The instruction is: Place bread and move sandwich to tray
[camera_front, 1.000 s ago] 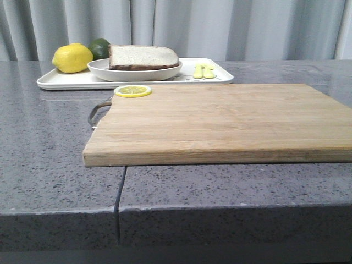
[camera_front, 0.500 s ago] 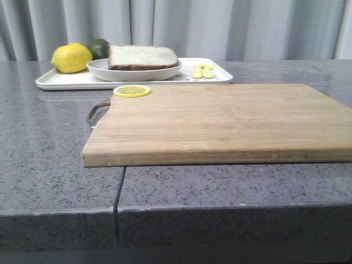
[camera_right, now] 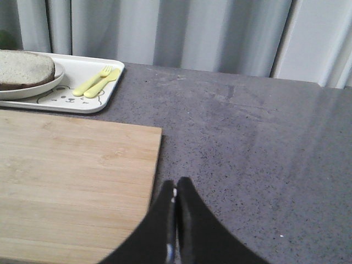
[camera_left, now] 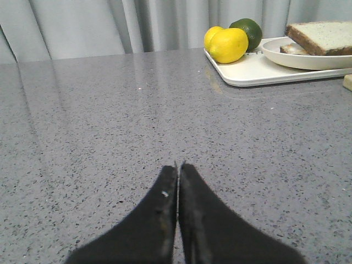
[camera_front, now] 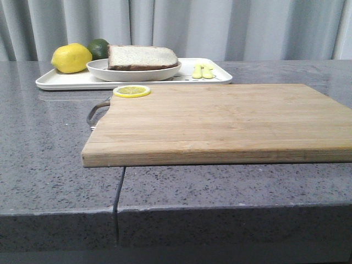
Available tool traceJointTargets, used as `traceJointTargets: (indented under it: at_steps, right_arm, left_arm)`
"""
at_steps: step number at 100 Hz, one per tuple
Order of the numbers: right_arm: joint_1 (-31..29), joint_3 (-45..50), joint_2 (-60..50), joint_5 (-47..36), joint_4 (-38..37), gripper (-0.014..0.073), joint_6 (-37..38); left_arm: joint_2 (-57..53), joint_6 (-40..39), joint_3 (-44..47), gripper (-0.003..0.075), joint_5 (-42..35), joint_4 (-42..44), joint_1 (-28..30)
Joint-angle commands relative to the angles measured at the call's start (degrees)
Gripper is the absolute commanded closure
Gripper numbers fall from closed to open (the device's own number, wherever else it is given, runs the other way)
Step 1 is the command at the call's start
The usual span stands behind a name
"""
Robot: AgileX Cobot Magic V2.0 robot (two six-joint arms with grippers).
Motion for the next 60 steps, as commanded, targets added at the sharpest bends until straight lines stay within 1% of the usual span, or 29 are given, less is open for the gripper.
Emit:
traceJointTargets:
  at_steps: [1, 22, 31, 50, 54, 60]
  right_arm:
    - [-0.3, 0.3, -0.9, -4.6, -0.8, 0.0660, 0.0]
    - [-0.3, 11.8, -11.2, -9.9, -0.5, 0.0660, 0.0]
    - [-0.3, 16.7, -16.1, -11.7, 1.1, 0.0660, 0.0]
    - [-0.4, 23.0, -15.6, -16.3, 3.9, 0.0660, 0.1]
    - [-0.4, 22.8, -15.6, -14.9, 3.9, 0.0660, 0.2]
    - [-0.4, 22.8, -15.6, -15.1, 3.8, 0.0660, 0.2]
  left_arm:
    - [-1.9, -0.1, 0.8, 0.0739, -4.8, 0.0, 0.1]
    - [-1.9, -0.1, 0.8, 0.0739, -4.8, 0.0, 0.1]
    - [-1.9, -0.1, 0.8, 0.0739, -4.8, 0.0, 0.1]
    - [-1.8, -0.1, 0.8, 0.0739, -4.9, 0.0, 0.1]
    - [-1.8, -0.1, 0.8, 0.0739, -4.9, 0.0, 0.1]
    - [-1.8, -0.1, 0.8, 0.0739, -4.9, 0.0, 0.1]
